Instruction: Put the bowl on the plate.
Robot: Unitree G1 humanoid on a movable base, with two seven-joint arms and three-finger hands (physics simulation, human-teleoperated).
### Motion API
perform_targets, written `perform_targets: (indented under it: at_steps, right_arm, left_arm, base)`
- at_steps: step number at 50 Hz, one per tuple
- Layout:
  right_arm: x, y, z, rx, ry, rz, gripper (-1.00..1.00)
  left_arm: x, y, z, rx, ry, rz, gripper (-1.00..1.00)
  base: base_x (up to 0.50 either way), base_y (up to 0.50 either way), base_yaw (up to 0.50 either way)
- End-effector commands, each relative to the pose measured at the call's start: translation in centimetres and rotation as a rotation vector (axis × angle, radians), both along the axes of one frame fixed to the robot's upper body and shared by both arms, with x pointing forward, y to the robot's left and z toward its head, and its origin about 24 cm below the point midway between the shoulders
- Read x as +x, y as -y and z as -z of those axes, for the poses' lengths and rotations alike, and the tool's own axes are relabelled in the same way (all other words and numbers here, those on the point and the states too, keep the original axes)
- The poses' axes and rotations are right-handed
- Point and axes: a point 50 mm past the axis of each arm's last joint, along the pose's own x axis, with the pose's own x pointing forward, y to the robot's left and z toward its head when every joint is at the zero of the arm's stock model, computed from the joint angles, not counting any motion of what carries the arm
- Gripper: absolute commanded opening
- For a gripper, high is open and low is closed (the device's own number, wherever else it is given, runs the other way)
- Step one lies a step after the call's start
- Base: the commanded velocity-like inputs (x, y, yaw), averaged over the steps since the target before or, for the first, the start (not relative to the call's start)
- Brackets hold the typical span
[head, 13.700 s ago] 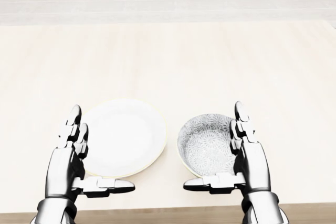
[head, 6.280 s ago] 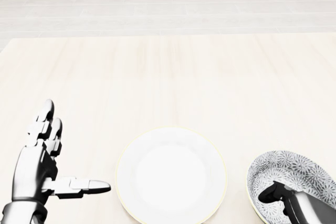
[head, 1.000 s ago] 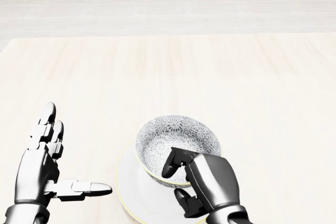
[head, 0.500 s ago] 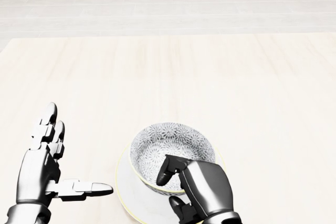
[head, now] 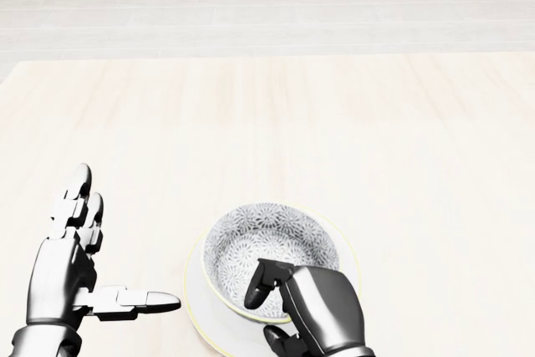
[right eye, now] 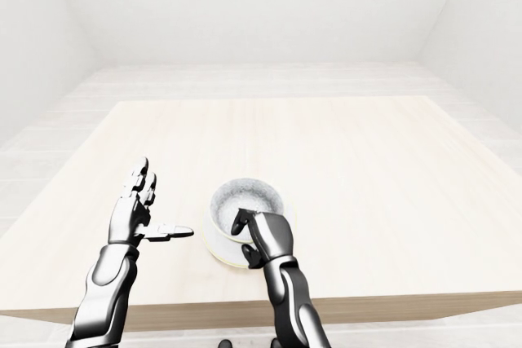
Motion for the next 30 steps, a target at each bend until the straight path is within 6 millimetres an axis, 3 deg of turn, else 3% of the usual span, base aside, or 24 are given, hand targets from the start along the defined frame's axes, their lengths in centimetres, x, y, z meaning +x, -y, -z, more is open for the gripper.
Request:
perform_targets:
  at_steps: [1, 18, 30]
  right_arm:
    - [-0.05, 0.06, 0.07, 0.021, 0.012, 0.017, -0.53]
    - [-0.13, 0.04, 0.38, 0.023, 0.000, 0.017, -0.45]
    - [-0.21, -0.03, 0.14, 0.020, 0.007, 0.010, -0.26]
  left_arm:
    - [-0.03, -0.02, 0.00, 0.001, -0.001, 0.000, 1.00]
    - [0.05, -0.05, -0.11, 0.000, 0.001, -0.003, 1.00]
    - [0.01, -0.09, -0.11, 0.000, 0.001, -0.003, 1.00]
  base:
    - [0.00, 0.00, 0.00]
    - [0.00, 0.00, 0.00]
    - [0.00, 0.00, 0.00]
